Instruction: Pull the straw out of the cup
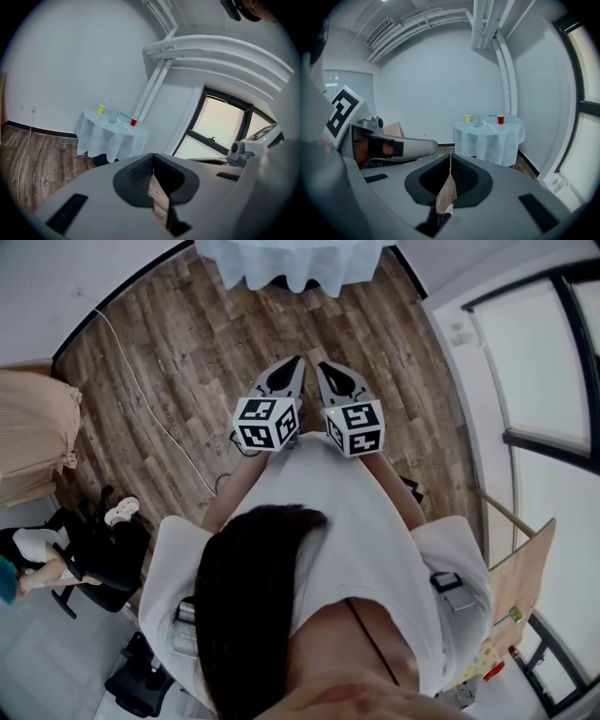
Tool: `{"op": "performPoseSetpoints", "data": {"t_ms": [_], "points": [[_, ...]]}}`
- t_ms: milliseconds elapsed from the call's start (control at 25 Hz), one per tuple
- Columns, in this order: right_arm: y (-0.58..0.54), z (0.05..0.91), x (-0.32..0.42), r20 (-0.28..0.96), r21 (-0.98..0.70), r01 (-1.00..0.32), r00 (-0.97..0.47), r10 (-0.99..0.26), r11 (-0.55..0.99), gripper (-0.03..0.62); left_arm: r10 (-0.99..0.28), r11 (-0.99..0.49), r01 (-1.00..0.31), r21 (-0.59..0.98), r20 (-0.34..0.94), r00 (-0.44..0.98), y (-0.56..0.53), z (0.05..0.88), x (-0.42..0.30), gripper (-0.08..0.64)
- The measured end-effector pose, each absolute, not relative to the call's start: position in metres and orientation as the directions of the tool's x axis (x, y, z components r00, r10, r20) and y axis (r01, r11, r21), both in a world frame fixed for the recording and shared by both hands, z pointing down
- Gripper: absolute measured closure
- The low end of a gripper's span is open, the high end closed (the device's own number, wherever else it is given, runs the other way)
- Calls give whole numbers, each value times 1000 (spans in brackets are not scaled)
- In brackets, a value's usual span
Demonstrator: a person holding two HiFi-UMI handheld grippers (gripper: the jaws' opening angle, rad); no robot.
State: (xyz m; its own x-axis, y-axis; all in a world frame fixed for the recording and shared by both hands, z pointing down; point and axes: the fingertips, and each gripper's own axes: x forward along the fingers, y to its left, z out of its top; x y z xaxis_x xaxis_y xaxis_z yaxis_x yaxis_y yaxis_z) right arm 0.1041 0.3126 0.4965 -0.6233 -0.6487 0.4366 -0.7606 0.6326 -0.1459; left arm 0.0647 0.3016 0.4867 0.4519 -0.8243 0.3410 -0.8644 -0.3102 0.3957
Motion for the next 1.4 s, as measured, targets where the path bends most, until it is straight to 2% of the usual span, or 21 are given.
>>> {"op": "performPoseSetpoints", "data": {"t_ms": [320, 1120, 1400], "points": [[262, 502, 87, 460, -147, -770, -609, -646, 621, 557, -815, -295, -852, 434, 351, 461, 250, 490, 44, 551], [150, 510, 43, 488, -205, -857, -508, -710, 472, 557, -748, -389, -817, 425, 372, 549, 142, 491, -10, 551], [118, 512, 7, 494, -209, -857, -509, -705, 471, 557, -746, -408, -810, 421, 358, 562, 107, 491, -42, 551]]}}
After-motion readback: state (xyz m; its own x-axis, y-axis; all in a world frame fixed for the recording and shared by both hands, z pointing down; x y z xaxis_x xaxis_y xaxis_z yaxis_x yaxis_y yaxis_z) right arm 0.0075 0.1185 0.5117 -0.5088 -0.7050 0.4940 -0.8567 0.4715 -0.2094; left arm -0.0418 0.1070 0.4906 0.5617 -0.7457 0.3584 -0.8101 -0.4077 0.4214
